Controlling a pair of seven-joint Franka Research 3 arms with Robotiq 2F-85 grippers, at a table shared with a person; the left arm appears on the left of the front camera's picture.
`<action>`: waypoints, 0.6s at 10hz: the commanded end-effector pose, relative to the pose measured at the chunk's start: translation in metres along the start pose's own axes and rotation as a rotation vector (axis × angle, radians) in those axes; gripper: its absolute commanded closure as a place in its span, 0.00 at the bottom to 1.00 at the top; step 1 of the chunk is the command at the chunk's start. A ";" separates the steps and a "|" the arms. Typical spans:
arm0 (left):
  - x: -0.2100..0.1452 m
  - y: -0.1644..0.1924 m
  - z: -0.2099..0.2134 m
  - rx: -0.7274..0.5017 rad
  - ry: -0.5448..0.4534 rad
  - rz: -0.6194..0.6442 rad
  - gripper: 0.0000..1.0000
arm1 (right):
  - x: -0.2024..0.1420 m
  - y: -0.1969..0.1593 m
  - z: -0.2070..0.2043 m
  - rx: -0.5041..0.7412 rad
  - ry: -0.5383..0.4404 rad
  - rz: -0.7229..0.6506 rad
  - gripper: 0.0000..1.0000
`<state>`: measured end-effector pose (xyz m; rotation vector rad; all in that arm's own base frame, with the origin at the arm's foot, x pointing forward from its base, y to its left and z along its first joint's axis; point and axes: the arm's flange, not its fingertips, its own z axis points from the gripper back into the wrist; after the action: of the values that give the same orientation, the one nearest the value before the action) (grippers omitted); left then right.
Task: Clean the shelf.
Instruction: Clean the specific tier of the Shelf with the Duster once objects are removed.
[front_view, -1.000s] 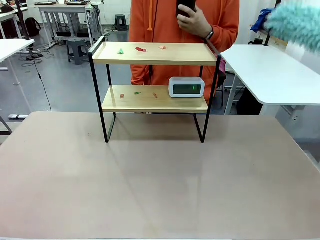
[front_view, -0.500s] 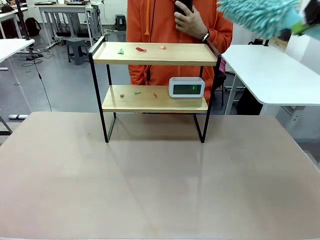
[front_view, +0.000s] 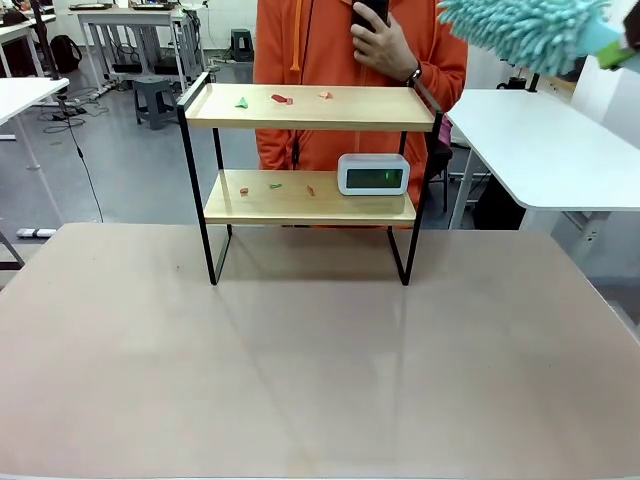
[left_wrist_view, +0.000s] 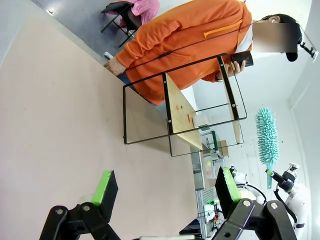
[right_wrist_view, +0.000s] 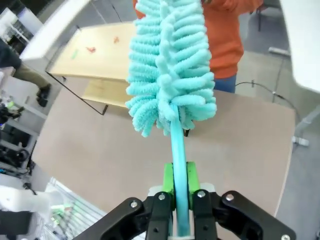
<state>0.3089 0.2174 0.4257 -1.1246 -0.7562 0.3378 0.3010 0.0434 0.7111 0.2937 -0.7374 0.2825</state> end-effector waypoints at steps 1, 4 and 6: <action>0.000 0.001 -0.001 -0.020 -0.015 -0.019 0.00 | 0.031 0.031 -0.020 -0.063 0.007 0.008 0.87; 0.000 0.001 -0.001 -0.020 -0.015 -0.019 0.00 | 0.060 0.082 -0.069 -0.100 0.137 -0.003 0.87; 0.000 0.001 -0.001 -0.020 -0.015 -0.019 0.00 | 0.072 0.109 -0.098 -0.106 0.162 0.016 0.87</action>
<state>0.3090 0.2177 0.4253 -1.1245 -0.7556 0.3385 0.3659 0.1791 0.6973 0.1791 -0.5966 0.2975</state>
